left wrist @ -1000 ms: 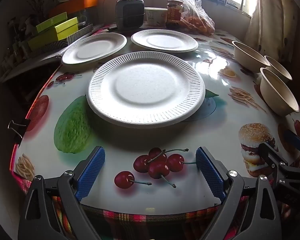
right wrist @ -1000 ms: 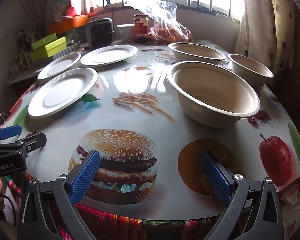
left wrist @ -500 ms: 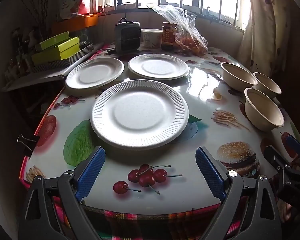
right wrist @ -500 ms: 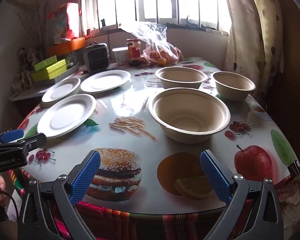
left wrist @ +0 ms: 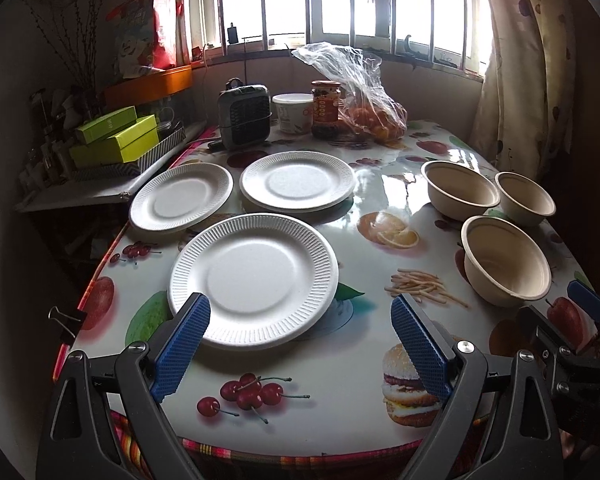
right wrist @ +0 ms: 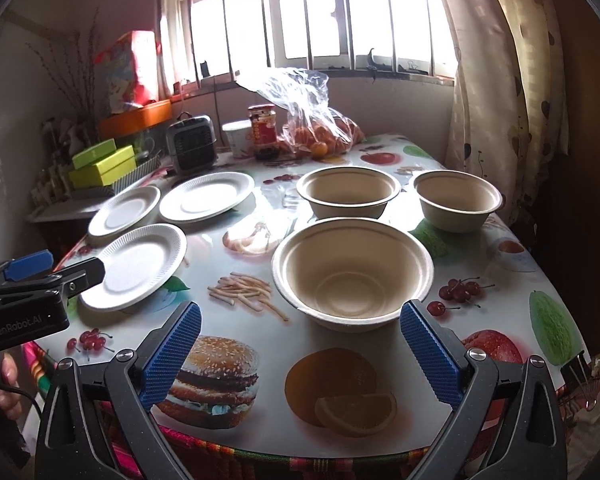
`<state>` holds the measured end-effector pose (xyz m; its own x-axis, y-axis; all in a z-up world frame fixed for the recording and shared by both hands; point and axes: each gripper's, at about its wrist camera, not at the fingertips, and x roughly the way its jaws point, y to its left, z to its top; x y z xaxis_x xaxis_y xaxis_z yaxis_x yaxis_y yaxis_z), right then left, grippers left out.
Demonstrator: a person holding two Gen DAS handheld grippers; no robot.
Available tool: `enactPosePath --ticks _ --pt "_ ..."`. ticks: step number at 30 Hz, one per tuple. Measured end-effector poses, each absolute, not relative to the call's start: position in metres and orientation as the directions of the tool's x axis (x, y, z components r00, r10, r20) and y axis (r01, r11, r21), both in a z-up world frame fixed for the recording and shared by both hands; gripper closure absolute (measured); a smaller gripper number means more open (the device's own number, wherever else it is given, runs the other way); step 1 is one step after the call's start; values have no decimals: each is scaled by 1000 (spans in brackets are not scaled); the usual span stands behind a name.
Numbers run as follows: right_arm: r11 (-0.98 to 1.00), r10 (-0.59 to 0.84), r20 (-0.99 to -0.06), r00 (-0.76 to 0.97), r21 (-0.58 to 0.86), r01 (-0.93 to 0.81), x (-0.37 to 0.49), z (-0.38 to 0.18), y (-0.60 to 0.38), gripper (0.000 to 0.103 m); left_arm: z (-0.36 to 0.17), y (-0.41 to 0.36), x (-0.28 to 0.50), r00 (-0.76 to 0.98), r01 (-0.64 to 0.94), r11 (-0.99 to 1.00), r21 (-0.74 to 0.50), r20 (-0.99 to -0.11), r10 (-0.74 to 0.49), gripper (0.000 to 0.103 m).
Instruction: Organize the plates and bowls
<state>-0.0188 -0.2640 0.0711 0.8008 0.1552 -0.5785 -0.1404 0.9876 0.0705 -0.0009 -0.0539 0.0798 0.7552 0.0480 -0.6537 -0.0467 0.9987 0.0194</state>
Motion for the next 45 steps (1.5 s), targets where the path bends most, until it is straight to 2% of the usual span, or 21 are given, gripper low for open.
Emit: enactPosePath --ticks 12,32,45 --pt "973 210 -574 792 43 -227 -10 76 -273 2 70 -47 -2 728 -172 984 -36 -678 103 11" --pt "986 165 -564 809 96 -134 -14 78 -264 2 83 -55 11 736 -36 999 18 -676 38 11" --pt "986 163 -559 813 76 -146 2 89 -246 2 86 -37 25 730 -34 999 -8 -683 19 11"
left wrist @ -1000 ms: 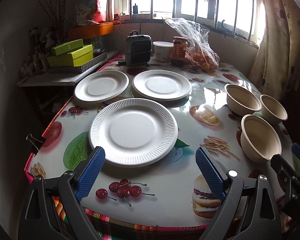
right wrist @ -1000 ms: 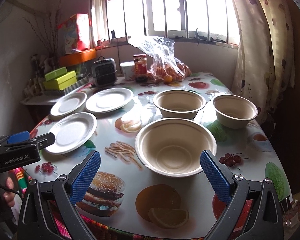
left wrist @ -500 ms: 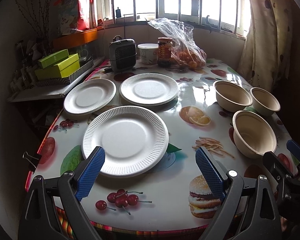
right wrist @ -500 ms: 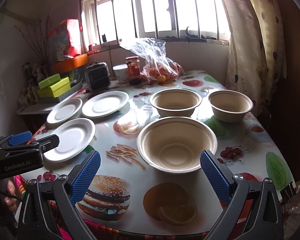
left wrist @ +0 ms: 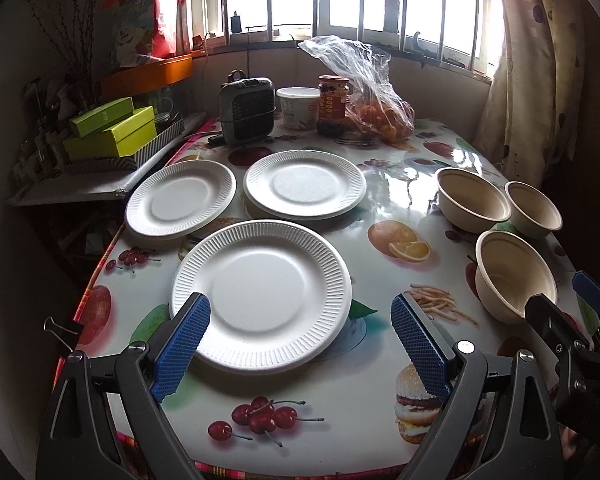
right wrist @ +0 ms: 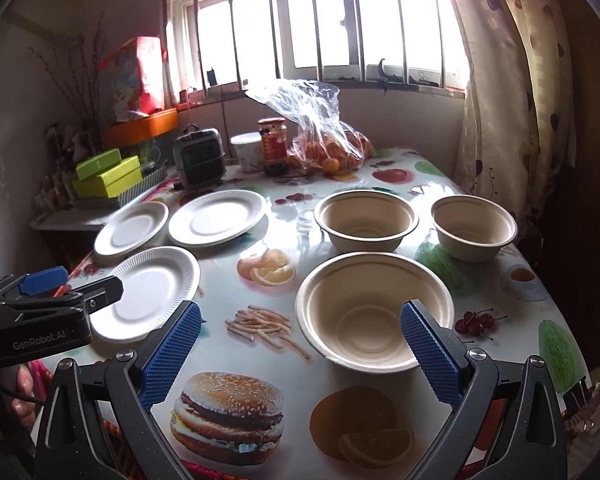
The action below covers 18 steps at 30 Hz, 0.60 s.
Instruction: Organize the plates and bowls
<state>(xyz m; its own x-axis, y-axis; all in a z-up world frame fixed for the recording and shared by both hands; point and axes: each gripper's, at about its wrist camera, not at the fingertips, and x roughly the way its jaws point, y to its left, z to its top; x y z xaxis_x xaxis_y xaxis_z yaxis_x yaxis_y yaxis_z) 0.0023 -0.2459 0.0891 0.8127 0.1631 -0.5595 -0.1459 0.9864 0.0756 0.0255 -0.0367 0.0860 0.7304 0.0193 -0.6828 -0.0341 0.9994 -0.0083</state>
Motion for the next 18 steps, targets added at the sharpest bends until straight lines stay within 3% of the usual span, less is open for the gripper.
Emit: enactPosePath --ticks 18 --pt "983 182 -562 807 87 -161 15 96 -246 2 87 -31 41 720 1 1000 -29 -694 -21 11"
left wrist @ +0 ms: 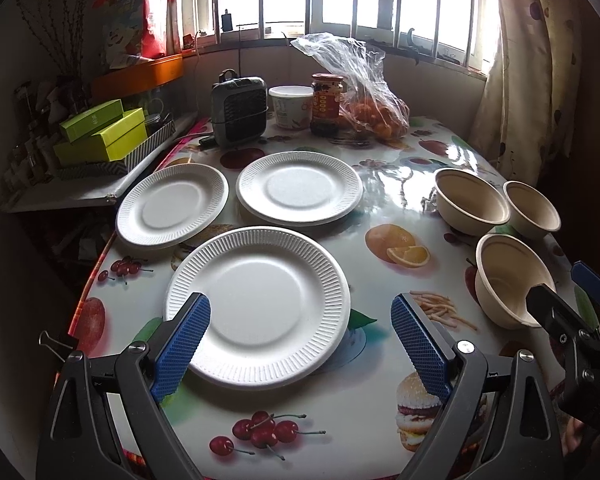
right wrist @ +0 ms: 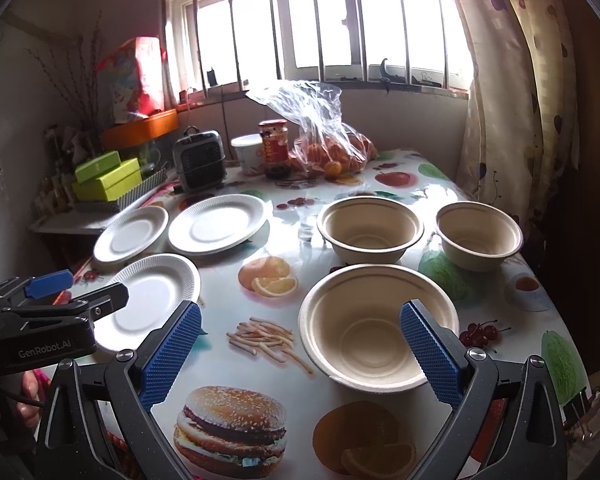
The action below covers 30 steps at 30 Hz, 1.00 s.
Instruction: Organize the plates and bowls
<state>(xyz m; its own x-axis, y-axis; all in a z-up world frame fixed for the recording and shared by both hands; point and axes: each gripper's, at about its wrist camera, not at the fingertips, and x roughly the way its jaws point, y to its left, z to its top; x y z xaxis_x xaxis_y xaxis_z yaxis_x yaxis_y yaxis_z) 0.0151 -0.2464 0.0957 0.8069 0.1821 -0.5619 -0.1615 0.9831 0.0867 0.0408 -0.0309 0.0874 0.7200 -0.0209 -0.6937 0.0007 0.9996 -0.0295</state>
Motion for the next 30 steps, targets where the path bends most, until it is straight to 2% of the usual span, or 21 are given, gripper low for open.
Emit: enactPosePath --ticks 4,13,22,30 --pt "979 201 -557 806 91 -181 36 110 -247 2 96 -16 53 716 -9 997 -81 -696 -50 11" --pt "953 285 -545 789 76 -292 93 145 -222 2 117 35 84 723 -92 993 -77 -691 13 11" --pt "892 392 -584 711 52 -449 156 157 -159 2 125 100 116 709 -209 973 -95 -700 84 11" --pt "814 469 -653 595 57 -578 215 144 -91 3 107 163 138 656 -339 933 -121 -741 142 14"
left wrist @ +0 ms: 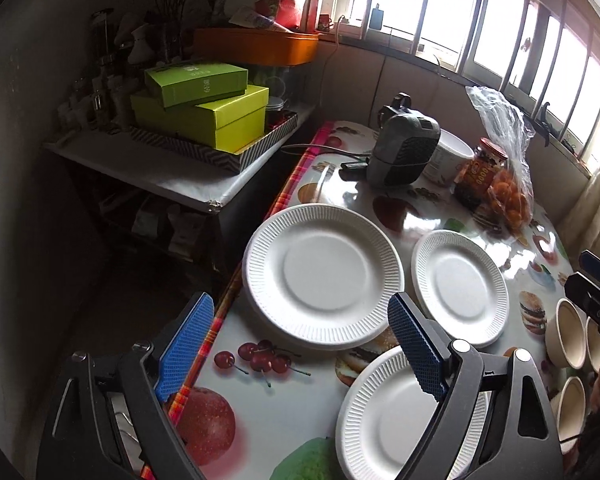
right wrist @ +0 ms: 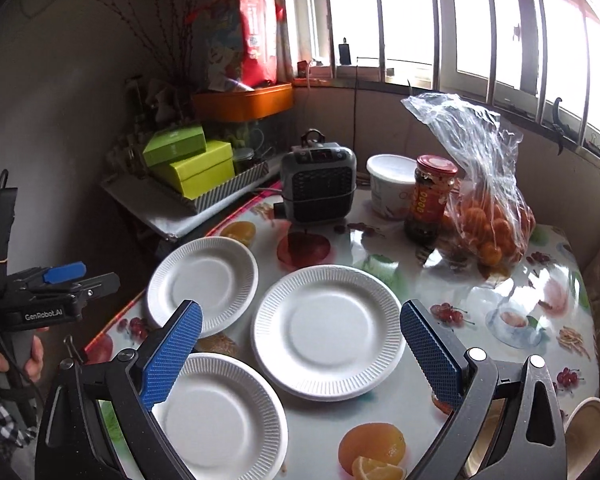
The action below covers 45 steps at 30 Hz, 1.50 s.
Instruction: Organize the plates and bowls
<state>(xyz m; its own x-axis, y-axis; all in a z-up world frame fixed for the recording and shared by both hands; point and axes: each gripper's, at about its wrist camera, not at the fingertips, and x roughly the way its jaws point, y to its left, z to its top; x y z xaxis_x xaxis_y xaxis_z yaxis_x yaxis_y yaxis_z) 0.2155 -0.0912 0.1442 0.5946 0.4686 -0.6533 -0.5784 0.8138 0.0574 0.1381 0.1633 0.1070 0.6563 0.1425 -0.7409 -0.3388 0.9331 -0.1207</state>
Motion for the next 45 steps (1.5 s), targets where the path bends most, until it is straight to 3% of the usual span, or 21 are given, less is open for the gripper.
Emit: enactPosePath --ticks 4,10,14,16,22,23,31,34,37,39,45 --pt "791 464 -692 553 43 -610 243 129 -60 7 96 183 143 638 -376 917 -132 -754 153 16" --pt "756 467 -755 461 70 -651 281 102 -22 12 79 207 155 609 -401 900 -168 -783 125 27" --pt "740 466 -786 405 96 -666 299 87 -1 21 69 217 165 592 -413 892 -181 -798 112 29" --pt "738 467 -799 379 115 -665 306 80 8 24 66 221 168 591 -412 889 -201 -801 92 37" --pt "726 460 -820 341 127 -676 317 64 28 31 54 227 176 577 -413 887 -208 -813 78 38" --pt "723 458 -824 333 128 -679 318 61 31 36 51 228 177 572 -416 884 -213 -817 73 38" --pt "732 438 -857 271 166 -660 334 39 39 50 36 233 183 553 -425 871 -247 -832 34 54" --pt "732 444 -857 260 180 -657 336 36 39 53 33 235 184 549 -431 867 -252 -835 30 55" --pt "731 449 -857 254 188 -656 338 34 38 56 30 236 186 542 -436 863 -254 -840 26 65" --pt "727 454 -857 245 197 -657 339 33 38 63 30 236 186 540 -433 864 -257 -841 21 66" --pt "719 460 -858 227 210 -662 339 30 39 71 27 235 188 537 -432 860 -270 -844 5 70"
